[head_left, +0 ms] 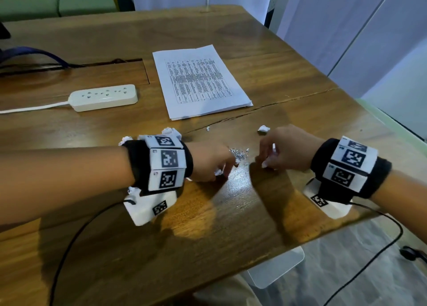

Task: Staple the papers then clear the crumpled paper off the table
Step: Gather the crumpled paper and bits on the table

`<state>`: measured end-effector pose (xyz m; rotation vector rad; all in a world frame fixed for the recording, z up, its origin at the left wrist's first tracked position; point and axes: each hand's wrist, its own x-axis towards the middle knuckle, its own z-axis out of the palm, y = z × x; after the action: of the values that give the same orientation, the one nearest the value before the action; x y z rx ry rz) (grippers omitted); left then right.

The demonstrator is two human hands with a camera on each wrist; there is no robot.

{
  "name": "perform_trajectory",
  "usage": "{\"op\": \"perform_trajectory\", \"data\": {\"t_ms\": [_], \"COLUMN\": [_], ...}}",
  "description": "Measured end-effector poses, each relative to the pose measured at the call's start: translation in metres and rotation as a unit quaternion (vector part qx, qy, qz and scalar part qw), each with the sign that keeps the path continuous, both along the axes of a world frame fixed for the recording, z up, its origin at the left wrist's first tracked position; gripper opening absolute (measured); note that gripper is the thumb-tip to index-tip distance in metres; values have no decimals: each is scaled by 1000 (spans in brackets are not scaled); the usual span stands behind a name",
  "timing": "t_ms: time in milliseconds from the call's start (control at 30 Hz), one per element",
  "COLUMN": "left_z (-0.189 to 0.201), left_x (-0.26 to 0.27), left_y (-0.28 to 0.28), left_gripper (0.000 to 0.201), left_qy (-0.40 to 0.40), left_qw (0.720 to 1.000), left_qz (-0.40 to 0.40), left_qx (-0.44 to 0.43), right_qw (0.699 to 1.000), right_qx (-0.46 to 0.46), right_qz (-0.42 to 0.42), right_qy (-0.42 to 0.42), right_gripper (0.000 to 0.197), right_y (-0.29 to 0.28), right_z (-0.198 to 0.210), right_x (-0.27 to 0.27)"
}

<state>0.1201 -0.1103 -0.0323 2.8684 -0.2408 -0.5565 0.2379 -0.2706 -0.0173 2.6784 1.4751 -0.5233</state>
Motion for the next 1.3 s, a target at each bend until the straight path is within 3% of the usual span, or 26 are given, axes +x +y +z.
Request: {"op": "perform_trajectory", "data": {"t_ms": [100, 233, 400, 600, 767, 967, 1300], "left_z": [4, 9, 10, 6, 3, 4, -5], "left_x": [-12, -18, -11, 3, 15, 29, 28], "left_y": [14, 29, 28, 13, 8, 5, 13], "left_gripper": [27, 24, 18, 22, 24, 21, 15], "left_qy": [9, 28, -12, -33, -13, -14, -24], "left_qw": [999, 996, 992, 995, 994, 993, 991], "left_qz": [2, 20, 36, 38, 71, 114, 128], "left_qx": [39, 86, 119, 84, 77, 27, 7], "right_qw": [999, 999, 999, 996, 996, 992, 988], "right_qx": [31, 44, 36, 78, 61, 85, 101], "right_qz": [12, 5, -16, -27, -59, -76, -87], "right_qy": [-4, 16, 14, 36, 33, 49, 79], "right_gripper": [14, 31, 36, 30, 39, 22, 16], "right_y": [8, 25, 41, 42, 38, 47, 46], "right_z": [2, -6, -15, -10, -13, -12, -14], "right_x": [-6, -21, -25, -23, -22, -23, -29]}}
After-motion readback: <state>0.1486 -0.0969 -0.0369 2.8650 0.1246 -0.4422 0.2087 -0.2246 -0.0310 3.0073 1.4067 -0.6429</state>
